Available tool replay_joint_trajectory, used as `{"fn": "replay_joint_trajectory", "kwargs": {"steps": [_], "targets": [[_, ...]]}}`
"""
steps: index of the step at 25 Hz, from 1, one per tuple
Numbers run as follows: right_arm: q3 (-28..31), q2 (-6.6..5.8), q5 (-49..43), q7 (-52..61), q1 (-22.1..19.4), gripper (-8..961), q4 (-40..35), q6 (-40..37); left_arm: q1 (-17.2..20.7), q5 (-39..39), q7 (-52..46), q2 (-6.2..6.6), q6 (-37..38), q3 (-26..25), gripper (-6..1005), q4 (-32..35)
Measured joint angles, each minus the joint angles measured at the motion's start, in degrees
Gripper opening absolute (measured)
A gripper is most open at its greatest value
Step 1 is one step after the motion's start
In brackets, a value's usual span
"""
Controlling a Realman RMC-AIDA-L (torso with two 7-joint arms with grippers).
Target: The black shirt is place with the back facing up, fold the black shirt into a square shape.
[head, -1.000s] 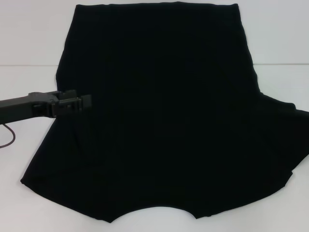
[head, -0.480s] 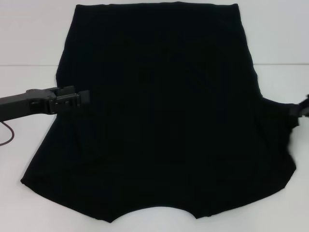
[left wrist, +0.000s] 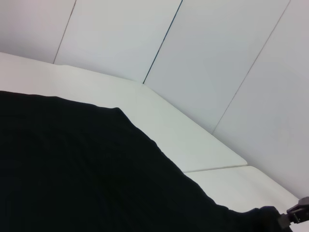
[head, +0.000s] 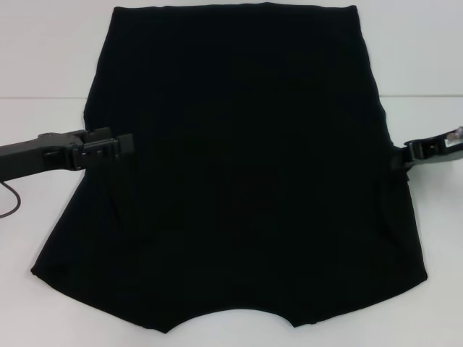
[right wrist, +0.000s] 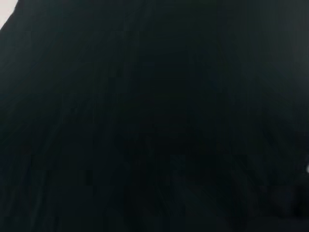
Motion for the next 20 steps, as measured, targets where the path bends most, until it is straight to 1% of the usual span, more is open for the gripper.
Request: {"fn": "replay_joint_trajectory", "kwargs": {"steps": [3,8,13,16,20], "targets": [[-2.6,0.13,0.0,-0.8,0.7,7,-1.6,0.1,0.0,-0.1,0.0,0.00,0.0,0.0,660,0.0],[-6.2,0.68,0.0,-2.6,1.3,7,-3.3,0.0,0.1,-0.7,0.0,-0.07,0.0,-0.3,660,0.0],[-12.2,1.26,-1.3,-3.7,1.6,9,-3.7,0.1,0.1,-0.8,0.1,-0.08,0.0,-1.3,660,0.0],[-13.9,2.15,-4.9,-3.8,2.0,11,-5.0,-0.1,0.2,-0.8,0.2,-0.04,0.0,-1.5,660,0.0],[-15.6,4.20,-11.4,-3.9,2.1,13,-8.7,-0.3,0.2,-0.8,0.2,0.00,0.0,-1.5,660,0.0]]}}
